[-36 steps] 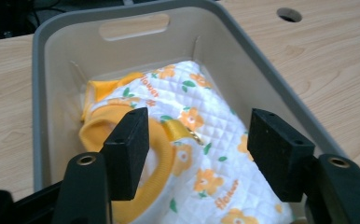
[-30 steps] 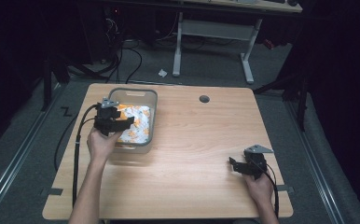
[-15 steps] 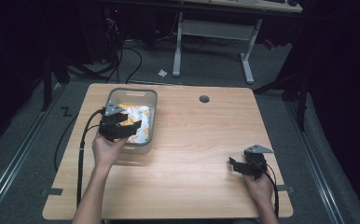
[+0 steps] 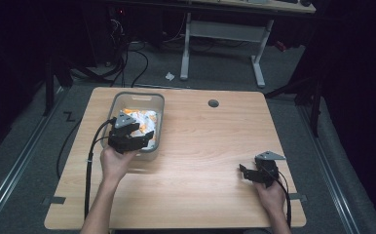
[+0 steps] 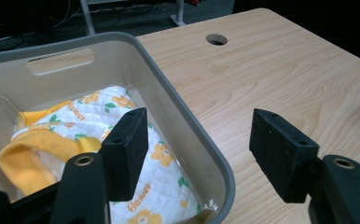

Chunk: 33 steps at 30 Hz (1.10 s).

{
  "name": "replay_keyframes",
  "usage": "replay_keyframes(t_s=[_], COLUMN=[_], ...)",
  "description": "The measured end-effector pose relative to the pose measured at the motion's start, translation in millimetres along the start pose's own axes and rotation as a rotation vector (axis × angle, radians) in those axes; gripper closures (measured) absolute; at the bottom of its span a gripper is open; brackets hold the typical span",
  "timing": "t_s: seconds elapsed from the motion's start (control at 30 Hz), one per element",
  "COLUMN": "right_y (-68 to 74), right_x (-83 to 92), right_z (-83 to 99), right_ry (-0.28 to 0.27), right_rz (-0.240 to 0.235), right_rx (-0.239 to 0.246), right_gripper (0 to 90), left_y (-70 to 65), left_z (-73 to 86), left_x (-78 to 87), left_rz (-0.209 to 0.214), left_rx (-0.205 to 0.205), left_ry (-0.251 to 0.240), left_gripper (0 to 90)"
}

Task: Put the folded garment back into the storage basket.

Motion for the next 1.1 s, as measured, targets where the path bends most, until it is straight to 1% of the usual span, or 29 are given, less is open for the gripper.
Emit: replay_keyframes(t_s=[0.13, 0.17, 0.27, 0.37, 0.8, 0.97, 1.1], right_y=[0.0, 0.0, 0.0, 0.0, 0.0, 0.0, 0.0], right_x=[0.1, 0.1, 0.1, 0.1, 0.1, 0.1, 0.1], right_z=[0.0, 0.1, 0.1, 0.1, 0.1, 0.1, 0.1], right_ry=[0.0, 0.0, 0.0, 0.0, 0.0, 0.0, 0.0], right_rz=[0.0, 0.0, 0.0, 0.0, -0.001, -0.001, 0.0], right_rx=[0.0, 0.0, 0.0, 0.0, 0.0, 0.0, 0.0], right_gripper=[26.6, 26.6, 26.6, 26.6, 26.6, 26.5, 26.6], left_y=[-5.9, -7.9, -12.5, -16.9, -27.7, -31.3, -36.7], left_z=[1.4, 1.8, 2.4, 2.5, 3.8, 4.5, 5.8], left_x=[0.5, 0.7, 0.7, 1.2, 2.9, 1.9, -0.5], left_rz=[0.014, 0.017, 0.009, 0.015, 0.041, 0.043, 0.055], left_rx=[-0.002, -0.007, -0.026, -0.038, -0.039, -0.041, -0.049], left_ry=[-0.005, -0.005, 0.0, 0.001, -0.017, -0.015, -0.014], left_gripper=[37.5, 37.5, 37.4, 37.4, 37.3, 37.3, 37.3])
Point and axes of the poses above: each handheld gripper's, and its own axes: x roughly backward along the jaws, z roughly out of its underside, y roughly to its left, the point moved 3 cm from there along -x, roughly forward along the jaws, and after that the axes turned 6 degrees about -y, right-handed, at the moved point
